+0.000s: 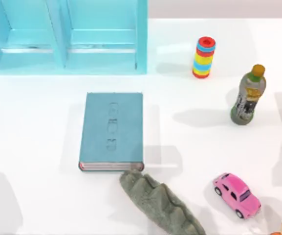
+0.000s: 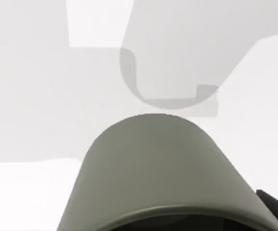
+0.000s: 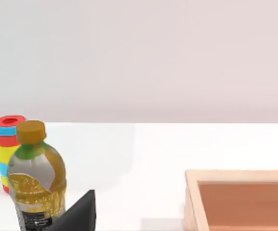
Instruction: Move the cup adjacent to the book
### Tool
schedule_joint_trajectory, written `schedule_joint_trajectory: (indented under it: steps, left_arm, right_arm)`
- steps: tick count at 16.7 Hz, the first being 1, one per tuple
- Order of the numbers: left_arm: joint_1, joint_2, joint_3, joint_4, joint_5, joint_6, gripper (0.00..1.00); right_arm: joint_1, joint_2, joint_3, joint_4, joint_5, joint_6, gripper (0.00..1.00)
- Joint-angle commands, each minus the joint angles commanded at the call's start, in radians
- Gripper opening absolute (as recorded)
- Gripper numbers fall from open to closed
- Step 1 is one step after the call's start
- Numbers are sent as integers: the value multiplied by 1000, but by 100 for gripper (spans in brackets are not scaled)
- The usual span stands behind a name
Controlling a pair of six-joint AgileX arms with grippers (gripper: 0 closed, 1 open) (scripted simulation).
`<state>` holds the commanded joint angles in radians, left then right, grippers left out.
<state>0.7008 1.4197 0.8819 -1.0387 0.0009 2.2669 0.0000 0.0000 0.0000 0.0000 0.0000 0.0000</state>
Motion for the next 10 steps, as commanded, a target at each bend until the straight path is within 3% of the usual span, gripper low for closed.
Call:
schedule_joint_trajectory:
  steps: [5, 10]
  left_arm:
    - [-99, 43, 63, -29, 0, -217, 0]
    - [-255, 111, 159, -76, 1, -569, 0]
  right_arm:
    - [0, 0, 0, 0, 0, 0, 100]
    - [0, 0, 0, 0, 0, 0, 100]
